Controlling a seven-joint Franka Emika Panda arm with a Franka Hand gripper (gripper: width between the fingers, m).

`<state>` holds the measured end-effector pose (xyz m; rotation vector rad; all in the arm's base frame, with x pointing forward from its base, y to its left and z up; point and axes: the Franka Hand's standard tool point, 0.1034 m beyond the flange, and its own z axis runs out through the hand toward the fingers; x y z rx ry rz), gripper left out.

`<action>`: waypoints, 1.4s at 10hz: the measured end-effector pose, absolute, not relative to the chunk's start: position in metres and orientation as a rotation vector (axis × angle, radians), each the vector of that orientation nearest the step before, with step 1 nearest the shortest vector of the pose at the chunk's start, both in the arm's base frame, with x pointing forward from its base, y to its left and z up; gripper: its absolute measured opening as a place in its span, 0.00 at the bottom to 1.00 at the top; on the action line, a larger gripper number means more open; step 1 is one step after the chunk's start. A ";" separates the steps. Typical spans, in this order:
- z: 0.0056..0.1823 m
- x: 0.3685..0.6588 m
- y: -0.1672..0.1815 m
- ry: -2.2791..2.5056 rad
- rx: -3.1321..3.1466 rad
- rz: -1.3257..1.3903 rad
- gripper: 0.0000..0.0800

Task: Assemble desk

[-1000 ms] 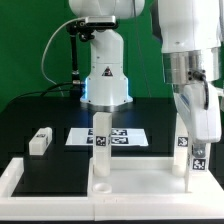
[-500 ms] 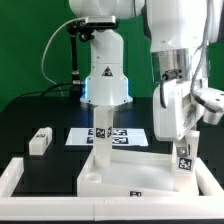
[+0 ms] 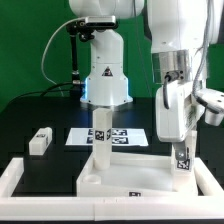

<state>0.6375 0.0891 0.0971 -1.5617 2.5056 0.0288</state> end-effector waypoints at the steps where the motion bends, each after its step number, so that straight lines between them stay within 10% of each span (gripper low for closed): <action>1: 0.111 0.639 0.082 2.432 -1.640 0.011 0.77; 3: 0.134 0.639 0.068 2.396 -1.626 -0.022 0.80; 10: 0.126 0.634 0.061 2.362 -1.696 -0.040 0.81; 14: 0.162 0.608 -0.018 1.885 -2.192 -0.109 0.81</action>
Offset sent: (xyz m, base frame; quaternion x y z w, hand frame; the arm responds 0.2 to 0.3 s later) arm 0.0000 0.0000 0.0000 0.0000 0.0000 0.0000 1.0000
